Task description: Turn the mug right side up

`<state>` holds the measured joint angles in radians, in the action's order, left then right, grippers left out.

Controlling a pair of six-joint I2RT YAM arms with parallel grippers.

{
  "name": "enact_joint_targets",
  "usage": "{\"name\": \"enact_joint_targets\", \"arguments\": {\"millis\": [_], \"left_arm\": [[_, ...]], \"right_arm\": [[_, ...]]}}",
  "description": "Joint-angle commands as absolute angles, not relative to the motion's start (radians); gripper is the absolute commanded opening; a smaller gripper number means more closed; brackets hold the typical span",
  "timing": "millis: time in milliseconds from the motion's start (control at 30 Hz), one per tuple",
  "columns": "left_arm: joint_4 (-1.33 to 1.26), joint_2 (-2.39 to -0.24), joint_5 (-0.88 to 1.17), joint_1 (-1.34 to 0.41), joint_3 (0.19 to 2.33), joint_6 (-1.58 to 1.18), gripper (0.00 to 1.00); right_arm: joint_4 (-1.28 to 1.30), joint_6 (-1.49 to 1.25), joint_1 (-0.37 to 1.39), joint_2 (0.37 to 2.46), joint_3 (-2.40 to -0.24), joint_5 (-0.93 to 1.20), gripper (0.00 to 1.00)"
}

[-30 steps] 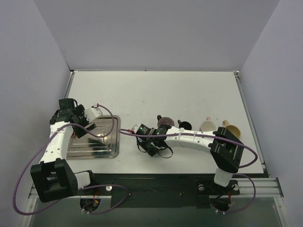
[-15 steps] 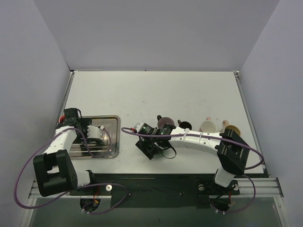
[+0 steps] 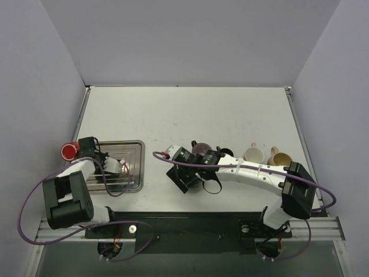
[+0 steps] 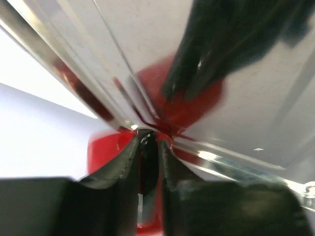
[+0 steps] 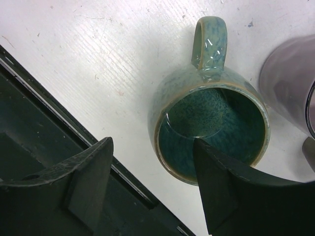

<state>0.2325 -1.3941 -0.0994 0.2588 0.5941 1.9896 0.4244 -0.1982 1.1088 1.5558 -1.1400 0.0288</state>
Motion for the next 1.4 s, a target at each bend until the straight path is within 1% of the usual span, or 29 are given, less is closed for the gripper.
{"name": "enact_joint_targets", "arguments": {"millis": [0, 100, 167, 233, 300, 367, 433, 467, 500, 533, 567, 600, 667, 700, 733, 767, 833, 867, 900, 967, 1100, 1167, 1233, 1267, 1300, 1333, 1367], "left_arm": [[0.092, -1.355, 0.000, 0.273, 0.575, 2.152, 0.00], [0.132, -1.272, 0.093, 0.267, 0.578, 2.140, 0.00], [0.189, -1.223, 0.155, 0.256, 0.609, 2.089, 0.00], [0.248, -1.178, 0.218, 0.233, 0.661, 1.979, 0.00], [0.352, -1.147, 0.299, 0.212, 0.751, 1.794, 0.00], [0.461, -1.137, 0.402, 0.190, 0.869, 1.505, 0.00], [0.587, -1.144, 0.518, 0.173, 1.020, 1.287, 0.00], [0.676, -1.152, 0.620, 0.164, 1.101, 1.210, 0.00], [0.708, -1.154, 0.668, 0.160, 1.141, 1.090, 0.00], [0.748, -1.151, 0.769, 0.149, 1.191, 1.016, 0.00], [0.752, -1.146, 0.843, 0.140, 1.210, 0.874, 0.00], [0.747, -1.135, 0.873, 0.105, 1.230, 0.821, 0.00], [0.732, -1.105, 0.931, 0.028, 1.239, 0.683, 0.00], [0.692, -1.092, 0.998, 0.009, 1.236, 0.575, 0.00], [0.643, -1.063, 1.026, -0.049, 1.221, 0.487, 0.00], [0.532, -1.051, 1.072, -0.064, 1.210, 0.328, 0.00], [0.410, -1.025, 1.132, -0.119, 1.201, 0.092, 0.00], [0.387, -1.023, 1.153, -0.147, 1.206, 0.043, 0.00], [0.330, -1.025, 1.192, -0.158, 1.215, -0.063, 0.00], [0.251, -1.028, 1.207, -0.184, 1.212, -0.182, 0.00], [0.181, -1.032, 1.247, -0.196, 1.206, -0.253, 0.00], [0.085, -1.034, 1.270, -0.212, 1.180, -0.337, 0.00], [0.039, -1.031, 1.282, -0.241, 1.157, -0.361, 0.00], [0.038, -1.031, 1.281, -0.250, 1.154, -0.351, 0.00], [0.038, -1.037, 1.279, -0.262, 1.147, -0.348, 0.00], [0.034, -1.038, 1.278, -0.265, 1.146, -0.356, 0.00], [0.022, -1.040, 1.272, -0.267, 1.141, -0.357, 0.00]], "right_arm": [[0.462, -0.206, 1.123, 1.508, -1.158, 0.012, 0.61], [0.468, -0.204, 1.126, 1.490, -1.163, 0.006, 0.61], [0.468, -0.201, 1.127, 1.480, -1.163, 0.006, 0.61], [0.471, -0.202, 1.127, 1.457, -1.169, 0.003, 0.61], [0.471, -0.206, 1.127, 1.433, -1.170, 0.003, 0.61], [0.465, -0.209, 1.129, 1.401, -1.172, 0.003, 0.61], [0.456, -0.210, 1.129, 1.358, -1.175, -0.032, 0.61], [0.442, -0.210, 1.129, 1.345, -1.175, -0.047, 0.62], [0.436, -0.207, 1.127, 1.310, -1.177, -0.052, 0.64], [0.408, -0.206, 1.129, 1.290, -1.177, -0.069, 0.64], [0.394, -0.203, 1.127, 1.251, -1.174, -0.069, 0.67], [0.352, -0.198, 1.127, 1.235, -1.169, -0.075, 0.69], [0.263, -0.195, 1.123, 1.177, -1.151, -0.071, 0.78], [0.218, -0.199, 1.117, 1.140, -1.131, -0.052, 0.79], [0.136, -0.202, 1.112, 1.125, -1.112, -0.037, 0.82], [0.097, -0.218, 1.102, 1.096, -1.098, -0.009, 0.83], [-0.033, -0.254, 1.082, 1.075, -1.071, 0.047, 0.83], [-0.102, -0.274, 1.080, 1.071, -1.059, 0.055, 0.83], [-0.132, -0.281, 1.077, 1.072, -1.052, 0.073, 0.83], [-0.196, -0.304, 1.074, 1.089, -1.051, 0.106, 0.83], [-0.271, -0.360, 1.069, 1.144, -1.062, 0.166, 0.80], [-0.322, -0.385, 1.068, 1.175, -1.069, 0.196, 0.78], [-0.345, -0.397, 1.066, 1.215, -1.088, 0.241, 0.72], [-0.350, -0.406, 1.065, 1.239, -1.106, 0.253, 0.61], [-0.356, -0.411, 1.065, 1.255, -1.114, 0.280, 0.54], [-0.354, -0.420, 1.065, 1.279, -1.132, 0.297, 0.34], [-0.339, -0.422, 1.065, 1.293, -1.146, 0.302, 0.09]]}}
